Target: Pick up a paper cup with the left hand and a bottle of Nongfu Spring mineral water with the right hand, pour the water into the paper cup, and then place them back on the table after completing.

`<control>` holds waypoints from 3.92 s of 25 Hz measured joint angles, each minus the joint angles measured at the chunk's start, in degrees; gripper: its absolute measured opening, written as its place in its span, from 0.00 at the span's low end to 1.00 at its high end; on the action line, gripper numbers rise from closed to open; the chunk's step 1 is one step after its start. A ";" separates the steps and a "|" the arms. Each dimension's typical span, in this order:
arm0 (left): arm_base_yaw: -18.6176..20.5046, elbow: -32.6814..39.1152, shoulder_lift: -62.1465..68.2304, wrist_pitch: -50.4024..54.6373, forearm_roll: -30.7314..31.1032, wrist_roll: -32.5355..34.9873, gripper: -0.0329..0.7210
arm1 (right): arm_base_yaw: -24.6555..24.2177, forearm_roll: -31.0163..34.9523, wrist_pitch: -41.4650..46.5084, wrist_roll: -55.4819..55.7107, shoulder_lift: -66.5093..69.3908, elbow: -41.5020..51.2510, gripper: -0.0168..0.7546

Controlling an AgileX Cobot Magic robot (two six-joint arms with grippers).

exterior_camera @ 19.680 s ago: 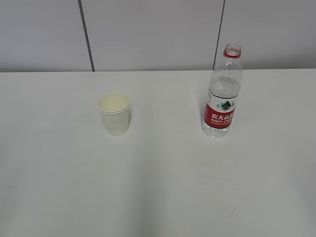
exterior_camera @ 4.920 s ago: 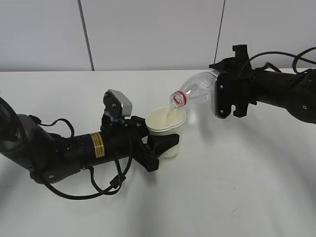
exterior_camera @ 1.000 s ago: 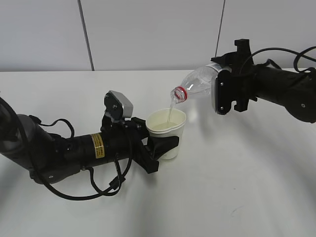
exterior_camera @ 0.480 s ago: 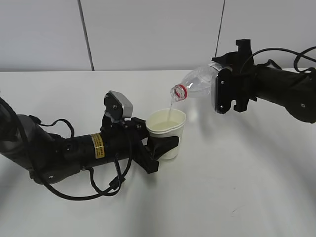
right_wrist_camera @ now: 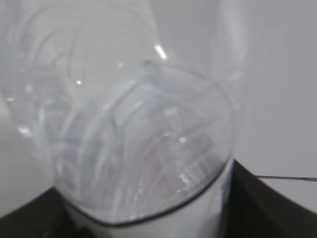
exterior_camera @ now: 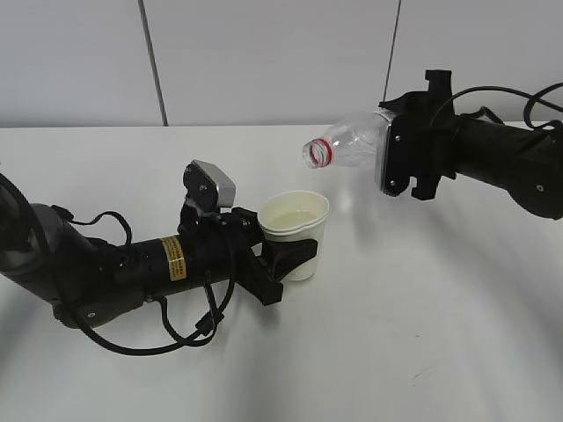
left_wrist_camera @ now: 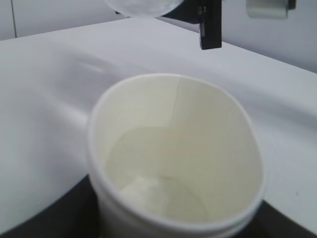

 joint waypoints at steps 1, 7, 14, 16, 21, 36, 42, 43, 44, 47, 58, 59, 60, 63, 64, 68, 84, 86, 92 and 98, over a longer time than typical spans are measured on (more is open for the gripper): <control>0.00 0.00 0.00 0.00 -0.06 0.00 0.56 | 0.00 0.00 0.00 0.97 0.00 0.00 0.61; 0.00 0.00 0.00 0.00 -1.50 0.00 0.56 | 0.00 0.12 0.00 8.73 0.00 0.00 0.61; 0.00 0.00 0.00 0.00 -2.40 0.00 0.56 | 0.00 0.22 0.00 19.41 0.00 0.62 0.61; 0.00 0.00 0.00 0.00 -2.75 0.00 0.56 | 0.00 0.33 0.00 23.68 0.00 0.62 0.61; 0.00 0.00 0.00 0.00 -3.42 0.00 0.56 | 0.00 0.33 0.00 35.84 0.00 0.62 0.61; 0.06 0.00 0.00 0.00 -4.82 0.00 0.56 | 0.00 0.33 0.00 71.45 0.00 0.62 0.61; 2.51 0.00 0.00 0.00 -4.82 0.00 0.56 | 0.00 0.33 -0.14 76.88 0.00 0.62 0.61; 3.20 0.00 0.00 0.00 -4.82 0.00 0.56 | 0.00 0.33 -0.13 77.27 0.00 0.62 0.61; 3.94 0.00 0.00 0.00 -4.88 0.00 0.56 | 0.00 0.33 -0.13 77.38 0.00 0.62 0.61; 6.08 0.00 0.00 0.00 -5.01 0.00 0.56 | 0.00 0.33 -0.13 77.50 0.00 0.62 0.61; 13.83 0.00 0.00 2.49 -4.96 0.00 0.56 | 0.00 0.33 -2.54 78.65 0.00 0.62 0.61; 14.35 0.00 0.00 2.68 -4.96 0.07 0.56 | 0.00 0.33 -2.54 78.65 0.00 0.62 0.61; 14.96 0.00 0.00 2.79 -4.96 0.75 0.56 | 0.00 0.33 -2.54 78.76 0.00 0.62 0.61; 16.43 0.00 0.00 3.04 -5.26 2.39 0.56 | 0.00 0.33 -2.66 78.76 0.00 0.62 0.61; 16.88 0.00 0.00 3.03 -5.34 2.66 0.56 | 0.00 0.33 -2.66 78.76 0.00 0.62 0.61; 17.95 0.00 0.00 3.03 -6.97 4.10 0.56 | 0.00 0.33 -2.66 78.83 0.00 0.62 0.61; 18.14 0.00 0.05 4.33 -14.04 8.28 0.56 | 0.00 0.33 -2.74 78.88 0.00 0.62 0.61; 18.14 0.00 0.05 5.20 -14.11 8.42 0.56 | 0.00 0.33 -2.74 78.99 0.00 0.62 0.61; 18.14 0.00 0.10 5.68 -14.34 8.61 0.56 | 0.00 0.33 -2.74 78.97 0.00 0.62 0.60; 18.14 0.00 1.61 3.27 -14.72 8.61 0.56 | 0.00 0.33 -2.74 78.97 0.00 0.62 0.60</control>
